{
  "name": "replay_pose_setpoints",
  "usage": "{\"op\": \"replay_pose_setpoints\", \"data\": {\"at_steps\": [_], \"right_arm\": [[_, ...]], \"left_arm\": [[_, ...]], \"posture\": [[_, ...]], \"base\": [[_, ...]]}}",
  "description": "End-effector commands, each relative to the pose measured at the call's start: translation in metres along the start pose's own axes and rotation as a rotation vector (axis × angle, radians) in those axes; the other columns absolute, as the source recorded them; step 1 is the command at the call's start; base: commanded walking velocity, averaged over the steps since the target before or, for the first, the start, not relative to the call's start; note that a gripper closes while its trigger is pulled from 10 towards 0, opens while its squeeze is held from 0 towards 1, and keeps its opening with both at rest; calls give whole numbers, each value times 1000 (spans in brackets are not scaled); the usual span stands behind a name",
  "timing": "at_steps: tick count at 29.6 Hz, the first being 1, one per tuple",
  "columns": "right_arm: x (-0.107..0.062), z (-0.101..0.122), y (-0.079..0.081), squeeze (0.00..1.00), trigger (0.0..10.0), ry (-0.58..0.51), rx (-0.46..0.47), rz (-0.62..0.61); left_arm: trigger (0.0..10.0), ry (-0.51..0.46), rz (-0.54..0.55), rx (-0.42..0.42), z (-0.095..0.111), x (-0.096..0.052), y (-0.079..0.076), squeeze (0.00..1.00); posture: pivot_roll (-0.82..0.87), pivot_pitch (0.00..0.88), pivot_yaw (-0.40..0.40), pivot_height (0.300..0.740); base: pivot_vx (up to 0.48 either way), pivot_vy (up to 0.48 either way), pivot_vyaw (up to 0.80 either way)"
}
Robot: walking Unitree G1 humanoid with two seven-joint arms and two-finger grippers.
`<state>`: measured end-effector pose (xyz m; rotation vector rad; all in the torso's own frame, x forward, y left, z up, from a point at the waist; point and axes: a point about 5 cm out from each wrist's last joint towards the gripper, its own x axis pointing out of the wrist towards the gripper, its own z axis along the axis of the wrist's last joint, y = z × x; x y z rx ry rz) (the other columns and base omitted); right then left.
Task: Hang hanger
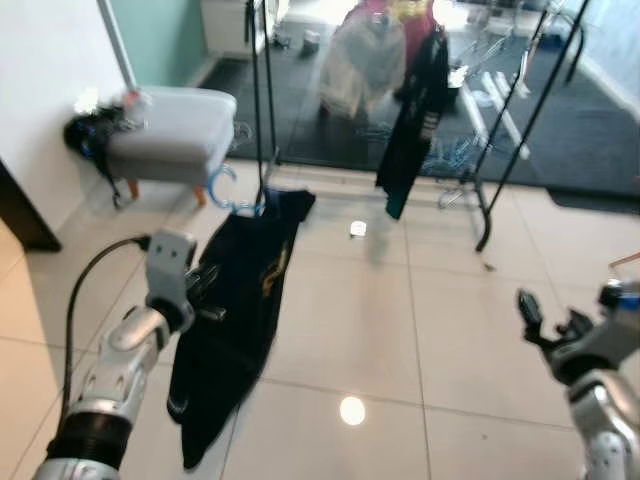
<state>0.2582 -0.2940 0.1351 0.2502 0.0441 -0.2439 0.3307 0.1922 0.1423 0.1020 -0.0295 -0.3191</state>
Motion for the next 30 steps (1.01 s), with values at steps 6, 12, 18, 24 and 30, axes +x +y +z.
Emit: {"op": "replay_pose_setpoints", "data": {"at_steps": [6, 12, 18, 24, 30], "right_arm": [[-3, -8, 5, 0, 10000, 0, 5, -15], [-1, -9, 18, 0, 10000, -16, 6, 25], [-5, -26, 29, 0, 10000, 25, -47, 68], [-11, -45, 35, 0, 10000, 73, -88, 105], [-17, -68, 31, 0, 10000, 134, -156, 109]], "left_arm": [[10000, -88, -59, 50, 13, 5, -33, 0], [10000, -57, -67, 71, 0, 1, -46, 0], [10000, 24, -18, 67, -28, -7, -46, 0], [10000, 35, 46, 9, -30, -7, -44, 0], [10000, 65, 90, -58, -41, -7, -41, 0]], "posture": [[-69, 149, 13, 740], [-63, 146, 14, 740], [-65, 141, 13, 740], [-66, 133, 14, 740], [-68, 124, 9, 740]], "base": [[319, 0, -423], [376, 0, 0], [427, 0, 0], [480, 0, 0], [480, 0, 0]]}}
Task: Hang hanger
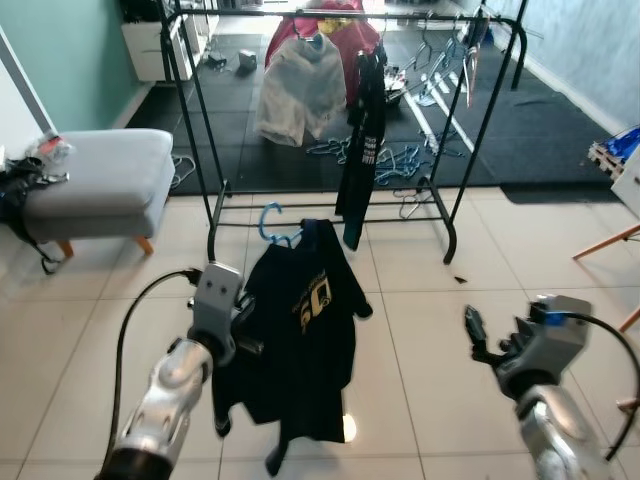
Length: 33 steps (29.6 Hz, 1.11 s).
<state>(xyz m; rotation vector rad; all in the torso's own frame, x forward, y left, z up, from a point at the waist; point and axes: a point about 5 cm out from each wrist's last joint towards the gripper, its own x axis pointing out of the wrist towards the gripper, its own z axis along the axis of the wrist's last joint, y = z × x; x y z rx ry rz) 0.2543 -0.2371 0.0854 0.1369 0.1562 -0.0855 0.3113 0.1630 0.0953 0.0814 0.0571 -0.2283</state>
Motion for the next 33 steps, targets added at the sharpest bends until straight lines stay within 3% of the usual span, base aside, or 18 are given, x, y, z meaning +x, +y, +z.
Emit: {"op": "replay_pose_setpoints", "data": {"at_steps": [1, 3, 4, 5, 7, 17, 21, 28, 33], "right_arm": [[-6, -17, -9, 0, 10000, 49, -40, -33], [-6, -17, -9, 0, 10000, 49, -40, -33], [-9, -28, -11, 0, 10000, 89, -63, -34], [-9, -28, -11, 0, 10000, 89, -63, -34], [-17, -53, -12, 0, 10000, 166, -96, -29], [-34, -96, -29, 0, 10000, 268, -117, -23], [-35, -98, -29, 0, 10000, 271, -120, -19], [-41, -110, -31, 0, 10000, 277, -89, -6], [-39, -110, -30, 0, 10000, 258, -87, 0]], "left_arm": [[10000, 14, 22, -45, -8, 0, 0, 0], [10000, 14, 22, -45, -8, 0, 0, 0], [10000, 61, 51, -74, -23, -4, 3, 0], [10000, 61, 51, -74, -23, -4, 3, 0], [10000, 143, 98, -97, -50, -17, 5, 0], [10000, 275, 194, -150, -92, -46, 7, 0], [10000, 274, 206, -159, -93, -47, 9, 0], [10000, 249, 200, -147, -91, -43, 8, 0], [10000, 239, 203, -140, -90, -42, 8, 0]], "posture": [[-68, 121, 9, 740], [-68, 121, 9, 740], [-71, 115, 4, 740], [-71, 115, 4, 740], [-67, 116, -1, 740], [-69, 127, -9, 740], [-69, 130, -10, 740], [-65, 131, -8, 740], [-65, 134, -2, 740]], "base": [[480, 0, 0], [480, 0, 0], [480, 0, 0], [480, 0, 0], [480, 0, 0], [480, 0, 0], [480, 0, 0], [480, 0, 771], [480, 0, 0]]}}
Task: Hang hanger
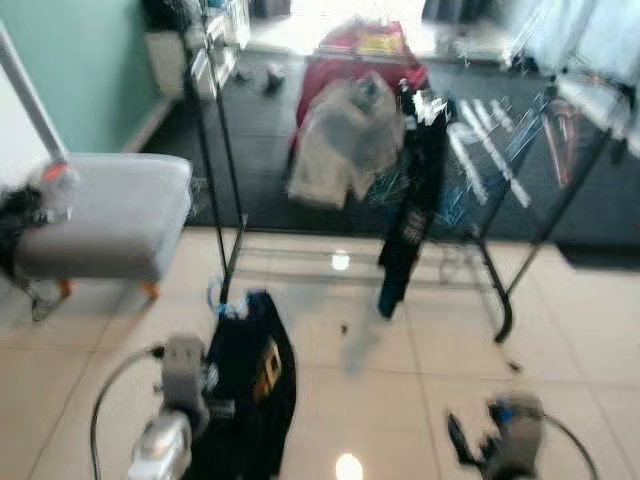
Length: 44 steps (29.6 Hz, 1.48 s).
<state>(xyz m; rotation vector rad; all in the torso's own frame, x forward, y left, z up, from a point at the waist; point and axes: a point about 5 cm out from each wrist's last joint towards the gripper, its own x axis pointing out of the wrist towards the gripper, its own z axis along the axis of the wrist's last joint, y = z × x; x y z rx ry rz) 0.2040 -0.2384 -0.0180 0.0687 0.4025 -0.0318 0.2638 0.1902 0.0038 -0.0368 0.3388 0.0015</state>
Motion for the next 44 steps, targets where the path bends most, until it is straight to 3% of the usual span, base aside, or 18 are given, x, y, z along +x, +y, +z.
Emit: {"op": "replay_pose_setpoints", "data": {"at_steps": [1, 5, 9, 11, 17, 18, 21, 25, 28, 33, 37, 44], "right_arm": [[-5, -3, -9, 0, 10000, 9, -3, -28], [-5, -2, -9, 0, 10000, 4, -3, -26], [-5, -4, -9, 0, 10000, -6, 8, -25], [-4, -4, -9, 0, 10000, -9, 9, -24], [-4, -5, -9, 0, 10000, -15, 18, -24], [-4, -5, -9, 0, 10000, -15, 18, -24], [-4, -6, -9, 0, 10000, -12, 30, -33], [-4, -6, -9, 0, 10000, -13, 31, -33], [-3, -7, -9, 0, 10000, -8, 28, -30], [-3, -7, -9, 0, 10000, -12, 29, -29], [-4, -8, -9, 0, 10000, -14, 28, -27], [-4, -9, -8, 0, 10000, -14, 28, -28]], "left_arm": [[10000, -42, -12, 15, 8, 2, -3, 0], [10000, -56, -19, 20, 12, 4, -3, 0], [10000, -187, -140, 65, 45, 14, -16, 0], [10000, -207, -159, 71, 49, 14, -18, 0], [10000, -395, -307, 110, 97, 15, -39, 0], [10000, -395, -307, 110, 97, 15, -39, 0], [10000, -505, -362, 130, 130, 12, -53, 0], [10000, -513, -366, 130, 133, 12, -54, 0], [10000, -619, -357, 100, 166, 9, -58, 0], [10000, -657, -352, 74, 180, 6, -60, 0], [10000, -674, -447, 123, 187, 0, -79, 0], [10000, -657, -476, 144, 190, -2, -93, 0]], "posture": [[-65, 134, -2, 740], [-70, 134, -2, 740], [-67, 135, -1, 740], [-67, 135, -1, 740], [-71, 135, 1, 740], [-71, 135, 1, 740], [-74, 134, 3, 740], [-74, 134, 3, 740], [-77, 131, 4, 740], [-78, 128, 3, 740], [-78, 125, 3, 740], [-82, 121, 6, 740]], "base": [[480, 0, 0], [480, 0, 0], [480, 0, 0], [480, 0, 0], [480, 0, 0], [480, 0, 0], [480, 0, 0], [480, 0, 0], [480, 0, -800], [480, 0, -480], [82, 0, 0], [0, 0, 0]]}}
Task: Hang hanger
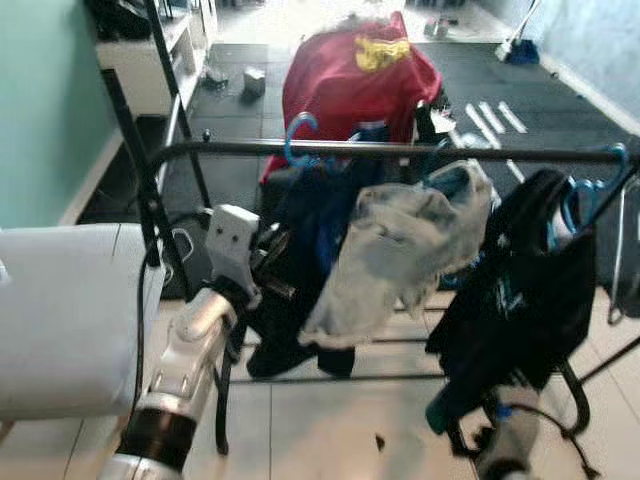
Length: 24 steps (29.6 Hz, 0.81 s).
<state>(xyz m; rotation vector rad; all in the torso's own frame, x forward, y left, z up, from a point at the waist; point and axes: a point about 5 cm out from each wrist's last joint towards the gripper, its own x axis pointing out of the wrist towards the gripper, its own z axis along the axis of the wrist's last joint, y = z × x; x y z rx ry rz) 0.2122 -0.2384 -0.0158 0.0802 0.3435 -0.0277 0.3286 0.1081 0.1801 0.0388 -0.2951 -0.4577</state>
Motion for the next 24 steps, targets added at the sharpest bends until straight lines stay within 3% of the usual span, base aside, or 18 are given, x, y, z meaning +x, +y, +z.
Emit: {"op": "replay_pose_setpoints", "data": {"at_steps": [1, 7, 15, 16, 18, 24], "right_arm": [[-12, -14, -8, 0, 10000, 45, 18, -38], [-12, -14, -8, 0, 10000, 45, 20, -38], [-12, -14, -8, 0, 10000, 44, 23, -40], [-11, -14, -8, 0, 10000, 44, 24, -40], [-11, -14, -8, 0, 10000, 44, 24, -40], [-12, -15, -8, 0, 10000, 43, 26, -36]], "left_arm": [[10000, 50, 15, 33, -2, 4, -4, 0], [10000, 217, 81, 64, -23, 0, 0, 0], [10000, 255, 132, 54, -29, -3, 3, 0], [10000, 263, 127, 47, -31, -6, 3, 1000], [10000, 263, 127, 47, -31, -6, 3, 1000], [10000, 232, 145, 18, -34, -24, 7, 1000]], "posture": [[-84, 118, 8, 740], [-84, 121, 10, 740], [-88, 130, 12, 740], [-86, 133, 14, 740], [-86, 133, 14, 740], [-81, 141, 10, 740]], "base": [[0, 0, 0], [0, 0, 0], [0, 0, 0], [0, 0, 0], [0, 0, 0], [0, 0, 0]]}}
